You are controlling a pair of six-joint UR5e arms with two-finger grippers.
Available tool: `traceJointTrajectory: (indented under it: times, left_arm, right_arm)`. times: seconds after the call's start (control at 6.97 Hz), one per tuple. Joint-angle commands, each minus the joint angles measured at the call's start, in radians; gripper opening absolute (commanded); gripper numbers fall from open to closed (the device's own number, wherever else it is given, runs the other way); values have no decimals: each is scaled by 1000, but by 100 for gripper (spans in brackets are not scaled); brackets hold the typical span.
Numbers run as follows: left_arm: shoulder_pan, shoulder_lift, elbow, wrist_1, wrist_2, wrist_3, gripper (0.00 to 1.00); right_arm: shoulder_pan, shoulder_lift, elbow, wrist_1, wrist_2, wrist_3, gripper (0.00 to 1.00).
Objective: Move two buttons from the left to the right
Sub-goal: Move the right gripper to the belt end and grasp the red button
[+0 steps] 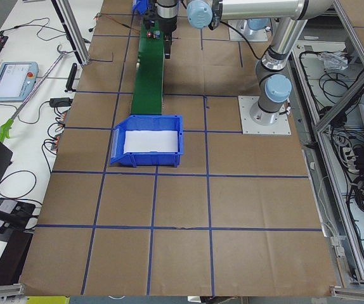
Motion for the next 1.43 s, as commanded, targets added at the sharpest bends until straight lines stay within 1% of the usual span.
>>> traceJointTrajectory:
  times: [0.0,0.29,0.43,0.57,0.72,0.86,1.0,1.15,1.29]
  left_arm:
    - [0,1,0,0,0,0,100]
    - [0,-1,0,0,0,0,100]
    - [0,1,0,0,0,0,100]
    - [0,-1,0,0,0,0,100]
    - [0,-1,0,0,0,0,100]
    - [0,-1,0,0,0,0,100]
    - [0,-1,1,0,-2,0,100]
    - [0,-1,0,0,0,0,100]
    - [0,-1,0,0,-2,0,100]
  right_arm:
    - [1,2,24,-2,-15,3,99]
    - [1,25,24,-1,-17,3,99]
    - [1,36,21,-2,-20,3,96]
    - [1,45,21,-2,-47,1,85]
    - [1,56,23,-2,-55,0,80]
    - [1,59,21,-1,-57,-5,58]
    - [1,58,17,4,-93,-11,22]
    - [-1,47,9,7,-106,-13,5]
    - [-9,39,-6,12,-133,-37,4]
